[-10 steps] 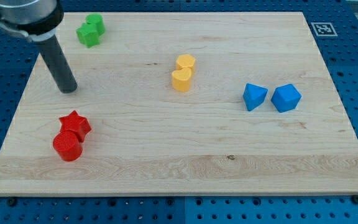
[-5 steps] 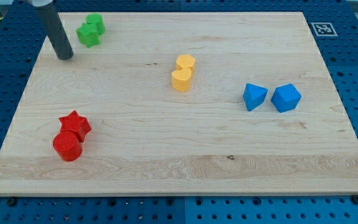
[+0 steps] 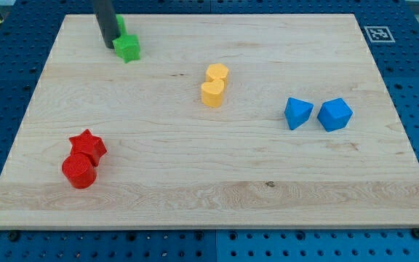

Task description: Slide green star closer to the blue cube

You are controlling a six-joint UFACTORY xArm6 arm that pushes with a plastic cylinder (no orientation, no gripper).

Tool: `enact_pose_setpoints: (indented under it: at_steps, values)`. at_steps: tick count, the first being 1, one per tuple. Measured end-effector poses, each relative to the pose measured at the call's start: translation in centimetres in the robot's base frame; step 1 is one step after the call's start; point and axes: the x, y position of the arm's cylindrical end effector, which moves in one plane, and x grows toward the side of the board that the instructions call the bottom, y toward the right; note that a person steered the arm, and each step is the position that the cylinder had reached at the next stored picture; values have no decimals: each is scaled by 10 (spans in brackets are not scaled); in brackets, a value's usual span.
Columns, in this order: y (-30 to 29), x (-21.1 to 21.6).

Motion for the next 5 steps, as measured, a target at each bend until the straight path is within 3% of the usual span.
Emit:
enact_pose_setpoints:
  at_steps: [2,4,5]
  values:
    - [14,20]
    - [83,19]
    - [88,35]
